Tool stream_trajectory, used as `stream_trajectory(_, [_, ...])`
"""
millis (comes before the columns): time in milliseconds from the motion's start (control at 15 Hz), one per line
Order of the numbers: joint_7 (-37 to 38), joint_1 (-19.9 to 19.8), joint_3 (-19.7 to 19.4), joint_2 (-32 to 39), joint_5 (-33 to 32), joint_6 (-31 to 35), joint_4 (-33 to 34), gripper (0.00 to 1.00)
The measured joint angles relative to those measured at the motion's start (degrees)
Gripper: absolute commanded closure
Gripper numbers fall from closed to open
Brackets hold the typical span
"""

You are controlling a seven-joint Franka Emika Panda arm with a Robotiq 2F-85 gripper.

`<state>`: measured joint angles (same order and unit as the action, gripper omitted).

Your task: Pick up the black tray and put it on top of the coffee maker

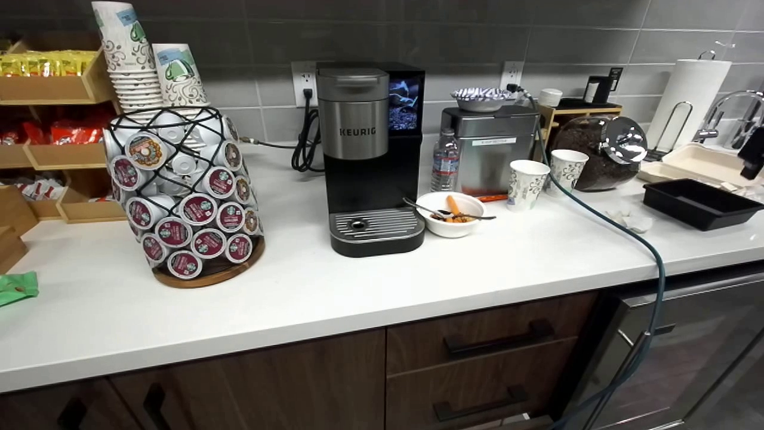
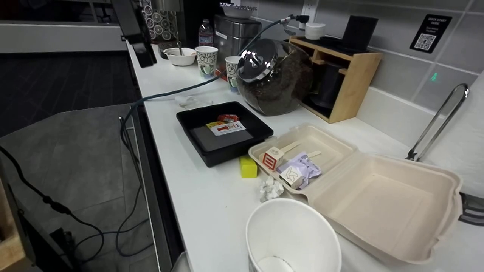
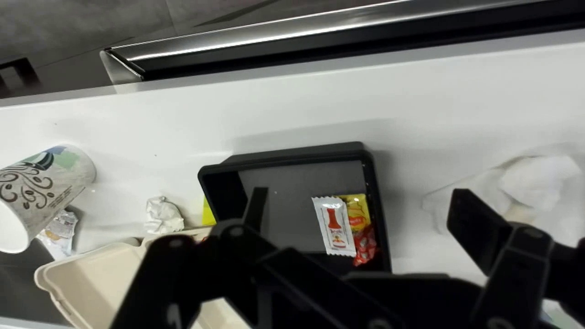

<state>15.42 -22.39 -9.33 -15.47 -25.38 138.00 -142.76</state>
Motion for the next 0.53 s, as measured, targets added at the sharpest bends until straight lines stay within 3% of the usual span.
stream_trajectory(333, [1.7,0.6,-0.9,15.0,-2.3,-0.2,7.0,0.0])
stream_trajectory(533, [1.7,1.6,-2.1,20.3,-2.0,-1.1,11.1,0.0])
